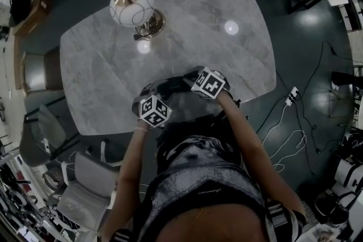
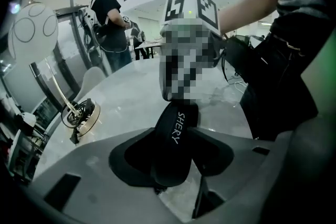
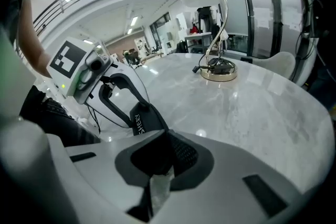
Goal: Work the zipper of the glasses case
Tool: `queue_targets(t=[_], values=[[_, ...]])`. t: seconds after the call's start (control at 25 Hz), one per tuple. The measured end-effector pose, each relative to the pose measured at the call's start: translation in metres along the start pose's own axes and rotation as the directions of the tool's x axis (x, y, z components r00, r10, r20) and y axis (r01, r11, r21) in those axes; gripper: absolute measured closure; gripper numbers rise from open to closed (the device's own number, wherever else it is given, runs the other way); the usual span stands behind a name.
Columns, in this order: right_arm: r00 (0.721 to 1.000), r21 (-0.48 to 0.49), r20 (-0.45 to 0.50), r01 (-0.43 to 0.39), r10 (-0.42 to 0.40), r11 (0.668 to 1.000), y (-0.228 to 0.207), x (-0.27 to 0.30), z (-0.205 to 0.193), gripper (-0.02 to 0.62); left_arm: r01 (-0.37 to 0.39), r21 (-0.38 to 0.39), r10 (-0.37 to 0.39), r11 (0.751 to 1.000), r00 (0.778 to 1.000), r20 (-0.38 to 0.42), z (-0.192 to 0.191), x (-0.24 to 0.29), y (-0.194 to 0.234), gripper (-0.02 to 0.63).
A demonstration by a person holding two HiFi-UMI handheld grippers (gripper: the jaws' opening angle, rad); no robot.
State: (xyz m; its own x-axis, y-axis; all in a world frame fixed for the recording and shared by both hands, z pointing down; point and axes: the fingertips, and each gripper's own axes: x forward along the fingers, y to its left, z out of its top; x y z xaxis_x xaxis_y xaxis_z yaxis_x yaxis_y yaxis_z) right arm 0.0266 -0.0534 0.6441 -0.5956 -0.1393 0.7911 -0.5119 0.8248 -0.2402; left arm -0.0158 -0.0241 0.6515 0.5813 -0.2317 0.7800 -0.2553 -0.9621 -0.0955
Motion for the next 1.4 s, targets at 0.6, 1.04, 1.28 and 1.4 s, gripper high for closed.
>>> queue_targets(t=[0.6,1.04,1.28,1.4], values=[[0.999,0.069,0.015,0.03,-0.031,0.997,-0.027,0.011,0.003,0.532,0.067,-0.133,-0.055,0.989,0.994,0.093,0.002,0.006,0.018,0.453],[0.979,-0.016,0.185,0.095,-0.09,0.995,-0.015,-0.038,0.058,0.532,0.1,-0.169,-0.079,0.981,0.989,0.127,0.002,0.008,0.022,0.453],[0.976,-0.066,0.174,0.142,-0.129,0.988,-0.004,-0.046,0.069,0.532,0.057,-0.193,-0.027,0.979,0.987,0.155,0.002,-0.003,0.027,0.453],[0.975,-0.063,0.161,0.163,-0.151,0.985,-0.003,-0.048,0.063,0.532,0.019,-0.233,0.031,0.972,0.977,0.211,0.014,-0.017,0.035,0.478]])
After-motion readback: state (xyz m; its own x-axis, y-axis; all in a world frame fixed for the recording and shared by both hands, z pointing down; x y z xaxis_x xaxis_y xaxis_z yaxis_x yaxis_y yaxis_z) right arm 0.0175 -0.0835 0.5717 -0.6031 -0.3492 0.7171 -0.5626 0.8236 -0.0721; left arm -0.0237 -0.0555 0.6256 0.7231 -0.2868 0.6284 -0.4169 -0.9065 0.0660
